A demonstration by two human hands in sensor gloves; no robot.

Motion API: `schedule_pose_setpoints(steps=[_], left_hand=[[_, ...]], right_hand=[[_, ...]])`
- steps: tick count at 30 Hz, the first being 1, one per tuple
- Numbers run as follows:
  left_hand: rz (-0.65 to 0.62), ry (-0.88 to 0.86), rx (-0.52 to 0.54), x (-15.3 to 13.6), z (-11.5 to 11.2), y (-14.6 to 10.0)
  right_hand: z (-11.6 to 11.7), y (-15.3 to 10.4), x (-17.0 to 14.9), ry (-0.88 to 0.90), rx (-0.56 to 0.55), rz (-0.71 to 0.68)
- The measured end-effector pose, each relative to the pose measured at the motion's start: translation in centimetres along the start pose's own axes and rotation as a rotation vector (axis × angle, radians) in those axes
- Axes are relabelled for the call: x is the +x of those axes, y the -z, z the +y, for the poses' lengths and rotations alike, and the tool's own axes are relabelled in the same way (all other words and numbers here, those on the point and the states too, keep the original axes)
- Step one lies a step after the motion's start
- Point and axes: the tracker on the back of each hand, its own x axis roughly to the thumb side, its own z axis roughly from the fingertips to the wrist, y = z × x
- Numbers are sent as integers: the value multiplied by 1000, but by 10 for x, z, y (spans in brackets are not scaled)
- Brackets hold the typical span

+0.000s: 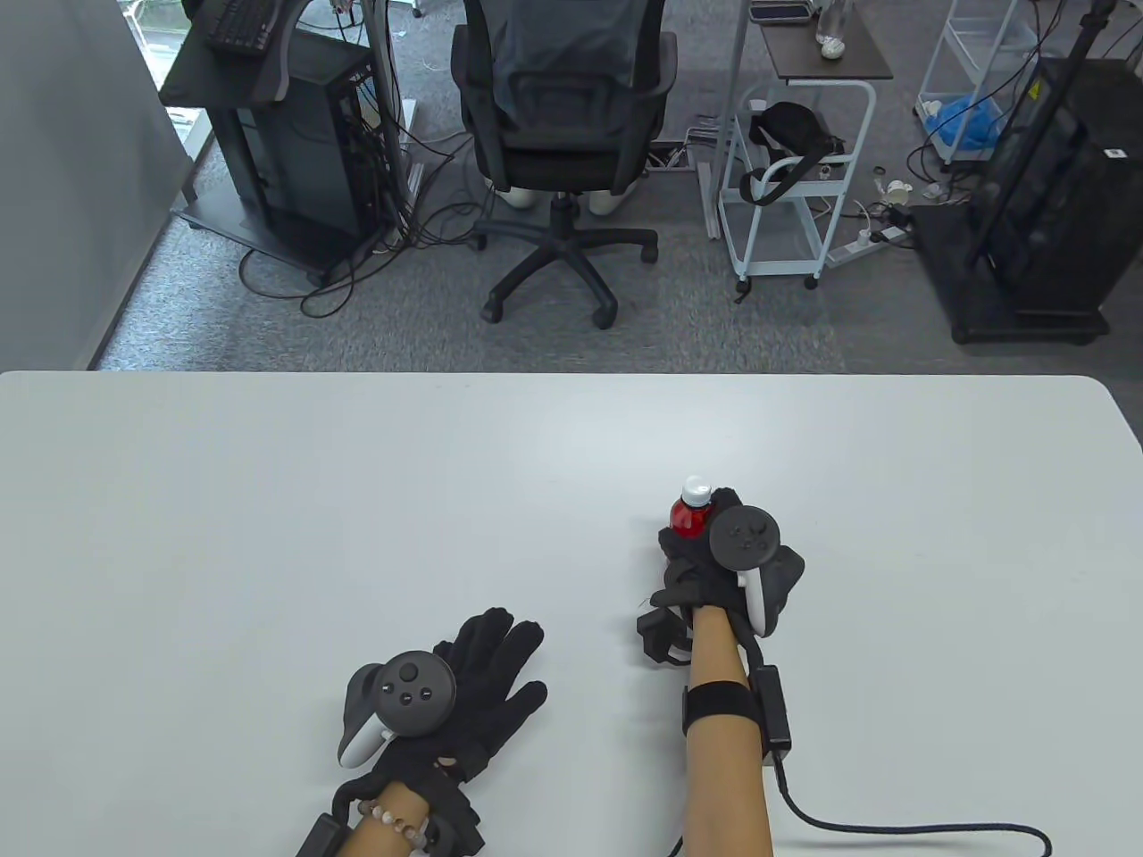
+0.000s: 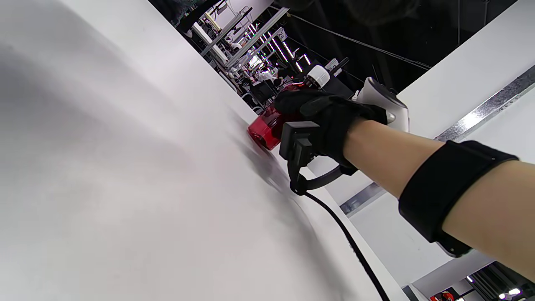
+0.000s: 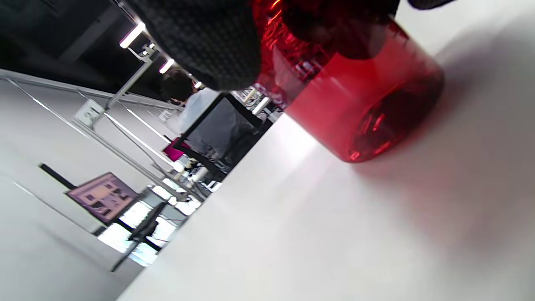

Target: Squeeze empty plastic bottle to dent body

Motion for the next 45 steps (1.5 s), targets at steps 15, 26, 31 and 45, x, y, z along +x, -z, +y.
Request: schedule_pose_setpoints(steps=[15, 26, 31, 45], left_hand=[[-86, 3, -13, 11, -2, -3], [-120, 1, 22, 15, 3, -5], [-123, -10, 10, 14, 2, -4], [-118, -24, -8, 15, 3, -3]], right_hand=[[-57, -40, 14, 189, -148, -94], [-72, -54, 10, 279, -195, -122], [-72, -53, 22, 180, -43, -185], [-62, -26, 13, 31, 86, -97]])
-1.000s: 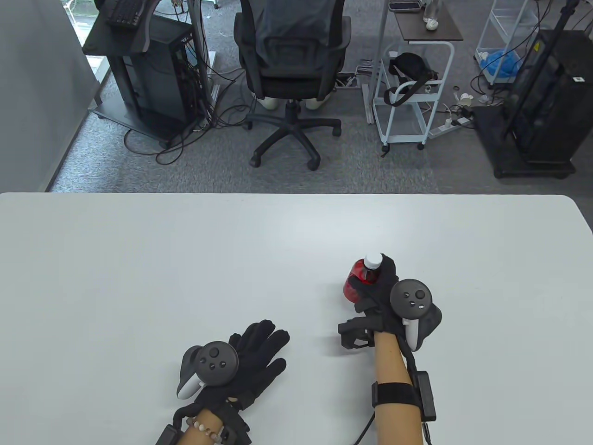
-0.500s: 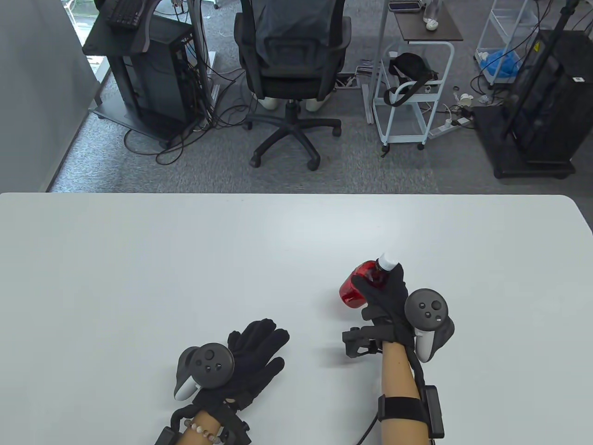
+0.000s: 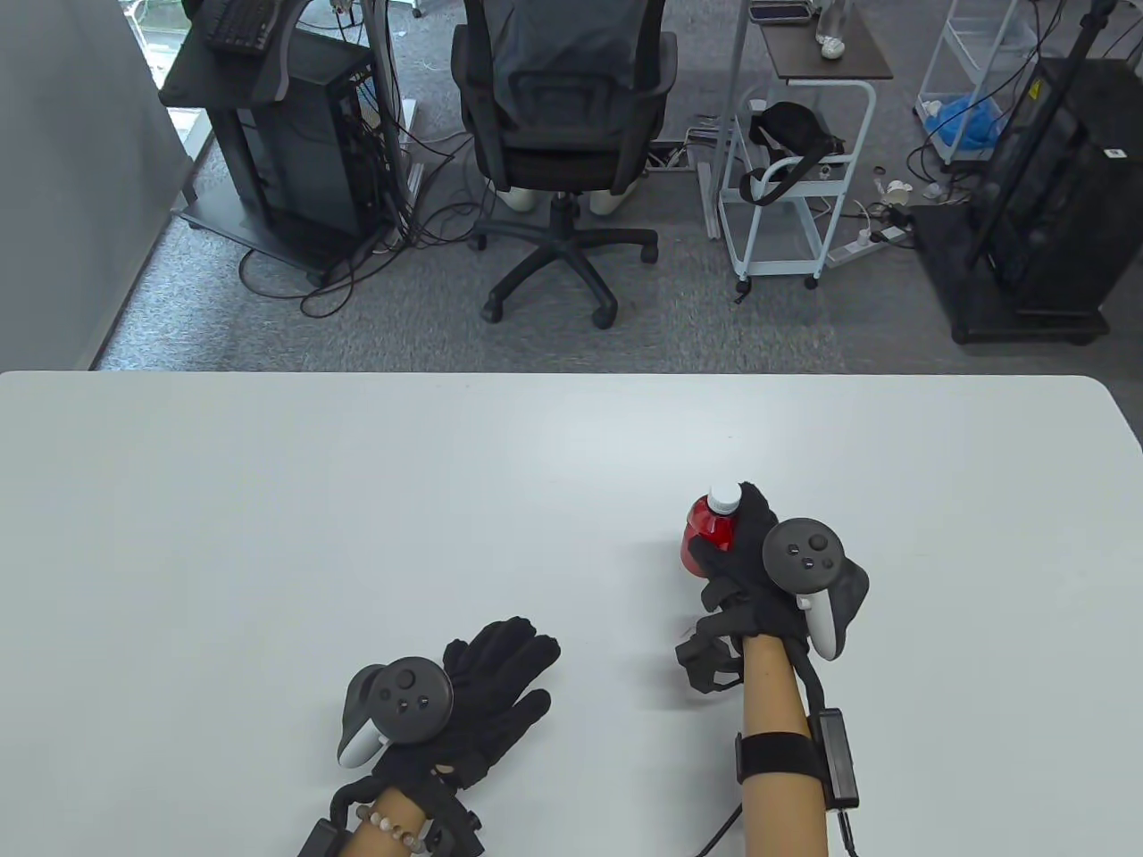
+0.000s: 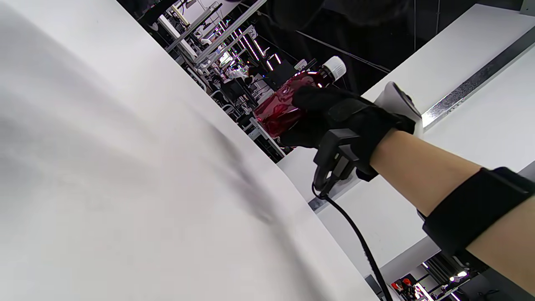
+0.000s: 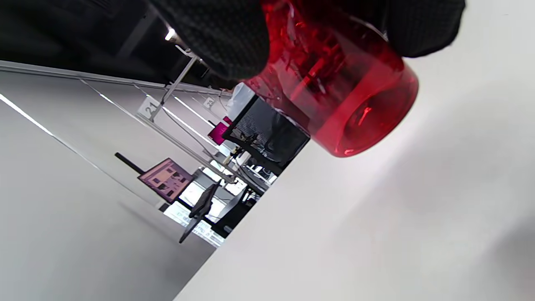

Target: Squeeze empty plastic bottle to dent body

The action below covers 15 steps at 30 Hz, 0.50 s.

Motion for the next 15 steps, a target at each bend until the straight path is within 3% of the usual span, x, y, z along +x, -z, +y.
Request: schedule_pose_setpoints(steps=[2, 15], left_hand=[[2, -2, -1, 0, 0, 0], [30, -13, 0, -3, 4, 1]], right_hand=[[6, 4, -6, -35, -44, 23], [35, 30, -19, -136, -33, 134]])
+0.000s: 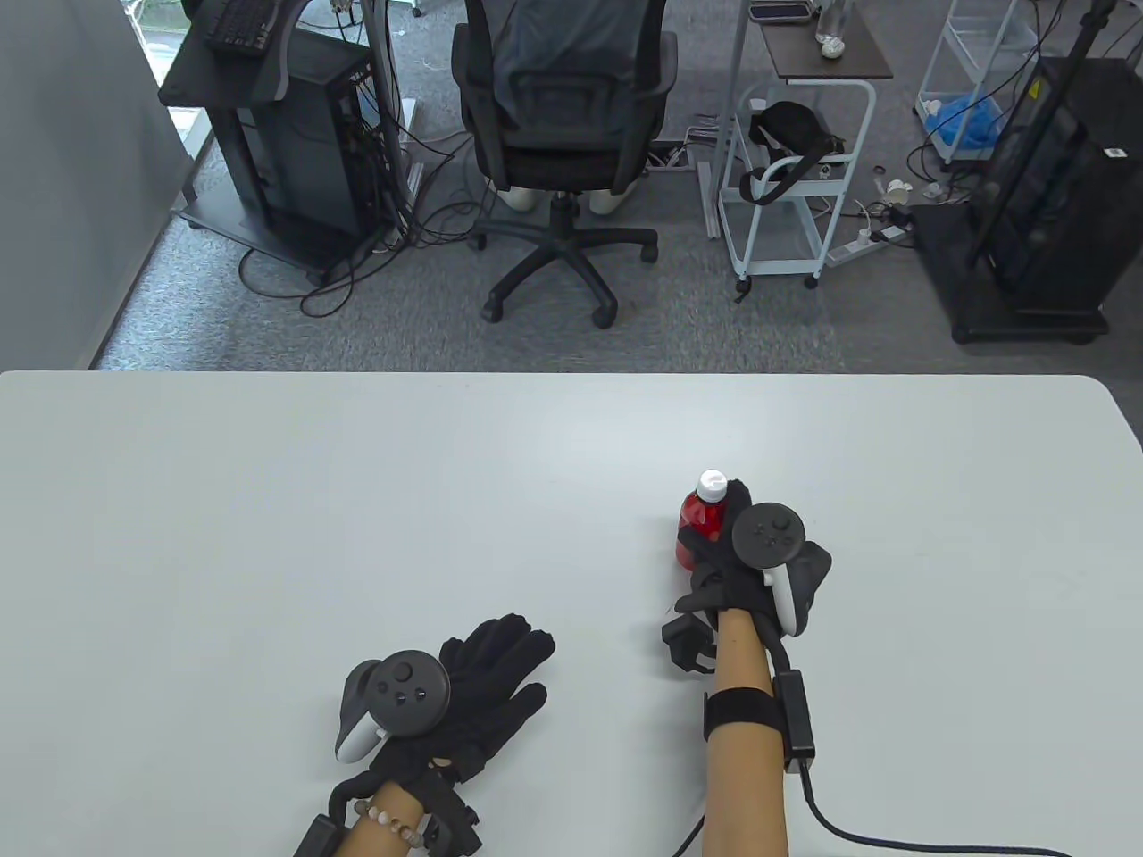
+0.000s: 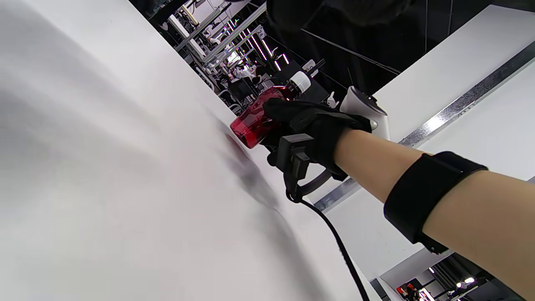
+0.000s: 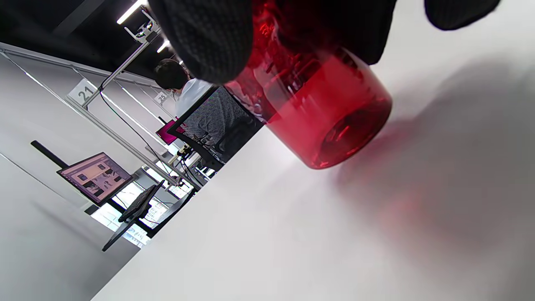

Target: Squeeze empty plastic bottle to dent body

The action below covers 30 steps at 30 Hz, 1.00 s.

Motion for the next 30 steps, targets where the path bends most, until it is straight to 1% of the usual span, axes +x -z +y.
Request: schedule_pose_setpoints(steps=[4, 9, 13, 16, 19, 21, 23, 26, 27, 30], left_hand=[[8, 1, -5, -1, 0, 1], [8, 2, -5, 0, 0, 1], [10, 5, -5, -1, 1, 1], [12, 1, -3, -1, 1, 1], [12, 9, -3, 0, 0, 2], [13, 15, -2, -1, 0, 1], [14, 20, 0, -1, 0, 1], [17, 31, 5, -1, -1, 0], [17, 37, 9, -1, 0, 0], [25, 50, 17, -1, 0, 0]], right_hand=[[3, 0, -3, -54, 34, -3], [1, -3, -5, -33, 49, -7], [-11, -11, -6, -13, 76, -33], [-29, -20, -5, 42, 48, -70], [-49, -34, -4, 119, -14, -118], [-60, -45, -3, 151, -38, -154], [-69, -57, -2, 157, -39, -193], [-75, -72, -2, 165, -44, -235], [-76, -81, -1, 172, -57, -260], [-72, -100, 0, 168, -71, -313]])
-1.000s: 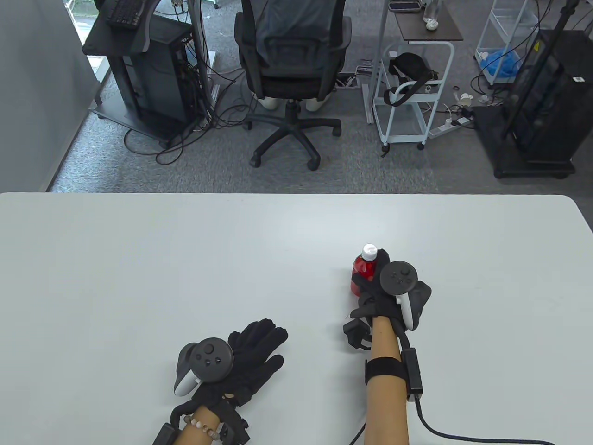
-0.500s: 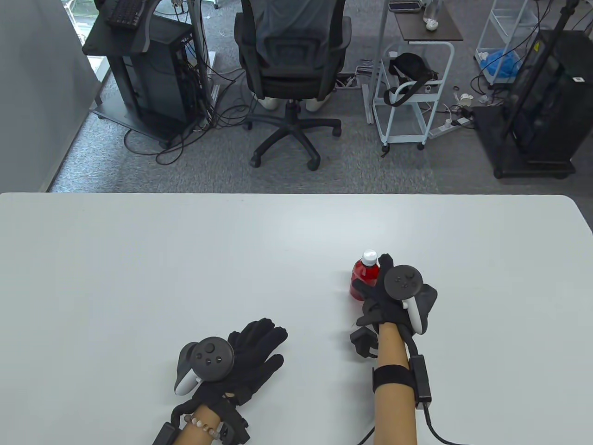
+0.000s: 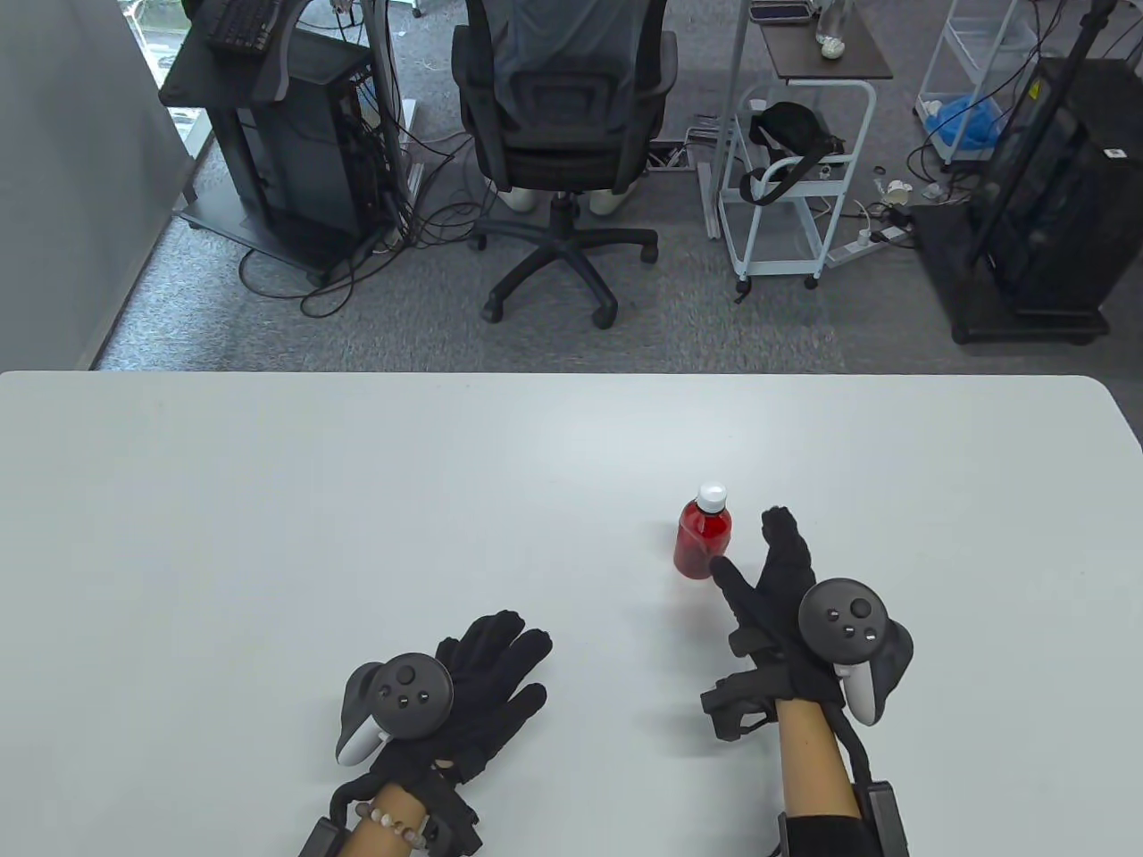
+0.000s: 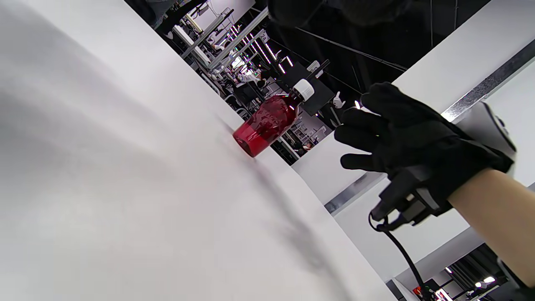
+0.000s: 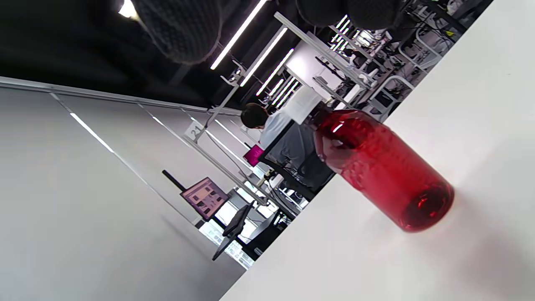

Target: Squeeze empty plastic bottle to dent body

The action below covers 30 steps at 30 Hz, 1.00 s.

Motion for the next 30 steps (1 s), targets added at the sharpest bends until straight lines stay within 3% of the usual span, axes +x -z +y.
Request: schedule_pose_setpoints(steps=[6, 11, 13, 19, 30], left_hand=[[19, 29, 25, -1, 2, -2], [23, 50, 35, -1, 2, -4], [26, 59, 32, -1, 2, -4], [37, 86, 3, 0, -4, -3], [62, 87, -9, -2, -4, -4]], right_hand=[[30, -36, 13, -202, 62, -158], [52, -53, 18, -174, 107, -232], [55, -56, 23, -234, 172, -258], [62, -64, 24, -362, 233, -332], [80, -63, 20, -388, 381, -306]])
